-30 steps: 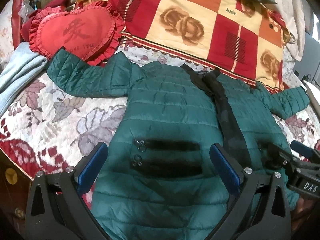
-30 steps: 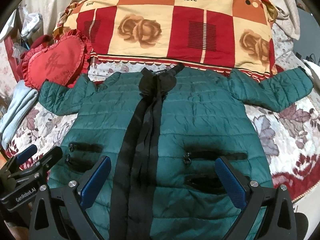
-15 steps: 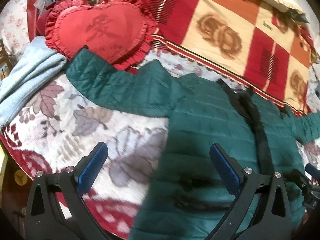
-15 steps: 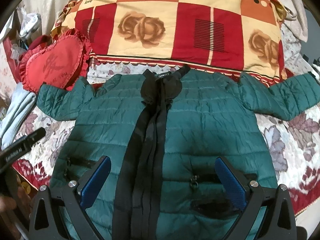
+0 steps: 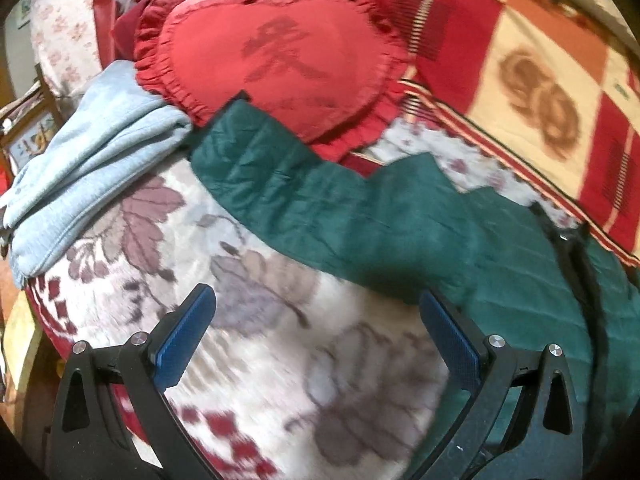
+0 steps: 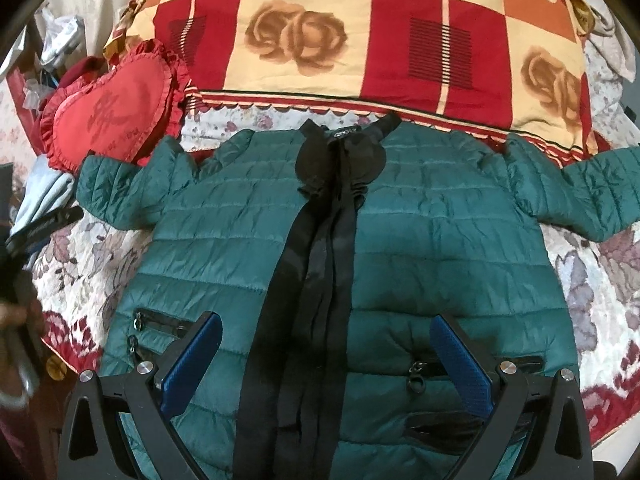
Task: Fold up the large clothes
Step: 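Move the left tool to the sleeve cuff near the heart pillow and grasp it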
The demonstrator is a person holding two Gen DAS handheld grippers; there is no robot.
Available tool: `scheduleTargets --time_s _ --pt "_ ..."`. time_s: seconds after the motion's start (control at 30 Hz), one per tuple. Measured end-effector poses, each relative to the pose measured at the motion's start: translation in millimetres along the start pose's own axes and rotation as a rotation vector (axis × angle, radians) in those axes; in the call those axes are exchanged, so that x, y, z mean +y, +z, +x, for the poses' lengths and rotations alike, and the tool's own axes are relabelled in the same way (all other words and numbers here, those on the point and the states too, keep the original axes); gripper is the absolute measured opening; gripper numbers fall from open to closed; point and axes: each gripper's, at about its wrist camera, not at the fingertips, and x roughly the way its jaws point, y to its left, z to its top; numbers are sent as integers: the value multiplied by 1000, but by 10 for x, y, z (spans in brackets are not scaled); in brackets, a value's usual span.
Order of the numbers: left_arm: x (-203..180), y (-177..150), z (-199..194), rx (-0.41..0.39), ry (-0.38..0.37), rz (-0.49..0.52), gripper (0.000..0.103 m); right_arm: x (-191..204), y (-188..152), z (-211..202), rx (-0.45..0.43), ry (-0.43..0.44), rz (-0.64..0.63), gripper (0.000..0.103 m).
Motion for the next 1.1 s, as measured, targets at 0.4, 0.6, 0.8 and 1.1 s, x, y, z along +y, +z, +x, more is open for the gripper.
scheduleTargets --time_s 0.4,0.6,0.8,1.1 --pt "335 238 434 -19 21 -24 102 0 -20 109 35 10 5 103" --pt "682 404 744 -23 64 -89 102 23 -58 153 54 14 7 103" --pt "1028 577 1029 -21 74 -163 102 84 -68 137 39 3 -26 103" --pt "1257 805 1386 -40 116 -227 102 124 -81 308 83 12 -33 103"
